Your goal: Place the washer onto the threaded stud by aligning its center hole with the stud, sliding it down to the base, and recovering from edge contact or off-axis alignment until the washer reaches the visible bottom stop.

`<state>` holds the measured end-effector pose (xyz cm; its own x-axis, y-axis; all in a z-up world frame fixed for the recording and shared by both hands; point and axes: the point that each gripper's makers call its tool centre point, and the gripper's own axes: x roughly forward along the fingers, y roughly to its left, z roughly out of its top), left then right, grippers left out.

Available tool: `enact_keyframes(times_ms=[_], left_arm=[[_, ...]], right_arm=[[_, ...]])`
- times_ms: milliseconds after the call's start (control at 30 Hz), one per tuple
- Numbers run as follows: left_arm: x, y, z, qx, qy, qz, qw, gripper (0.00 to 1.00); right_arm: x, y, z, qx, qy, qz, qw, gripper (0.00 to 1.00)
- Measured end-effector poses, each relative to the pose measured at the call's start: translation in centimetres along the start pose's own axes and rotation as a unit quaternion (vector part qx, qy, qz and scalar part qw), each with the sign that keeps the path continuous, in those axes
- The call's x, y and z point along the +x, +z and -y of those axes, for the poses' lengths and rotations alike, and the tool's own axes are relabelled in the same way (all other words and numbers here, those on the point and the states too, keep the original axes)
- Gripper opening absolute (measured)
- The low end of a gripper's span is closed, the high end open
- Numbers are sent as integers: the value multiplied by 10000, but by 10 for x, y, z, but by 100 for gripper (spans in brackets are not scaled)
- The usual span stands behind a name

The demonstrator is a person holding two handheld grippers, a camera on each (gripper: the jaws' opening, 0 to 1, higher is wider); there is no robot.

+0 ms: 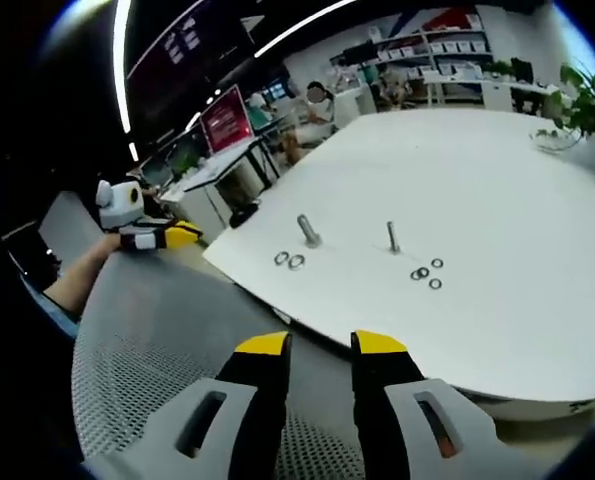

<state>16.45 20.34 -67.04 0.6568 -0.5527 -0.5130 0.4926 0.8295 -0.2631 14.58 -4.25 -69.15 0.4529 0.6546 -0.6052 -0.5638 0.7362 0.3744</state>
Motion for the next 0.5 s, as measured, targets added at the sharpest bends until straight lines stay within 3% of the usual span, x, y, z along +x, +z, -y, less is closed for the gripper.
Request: enact_keyframes(times_ms=[100, 300, 367, 467, 500], left_arm=[[1, 0, 1, 25, -47, -20, 10000, 23], [2, 4, -2, 316, -230, -187, 9991, 27], [3, 4, -10, 629, -182, -406, 9970, 30], [6, 12, -13, 955, -326, -386, 9941, 39], [7, 9, -16, 1053, -397, -578, 9920, 40]], right_arm=[[0, 2, 0, -12, 9, 43, 10000, 26], [0, 2, 2, -54, 10, 33, 10000, 26], [-1, 3, 2, -59, 19, 59, 10000, 26], [-1, 5, 2, -71, 36, 132, 9999, 26], [-2, 6, 2, -86, 43, 183, 9998, 26]])
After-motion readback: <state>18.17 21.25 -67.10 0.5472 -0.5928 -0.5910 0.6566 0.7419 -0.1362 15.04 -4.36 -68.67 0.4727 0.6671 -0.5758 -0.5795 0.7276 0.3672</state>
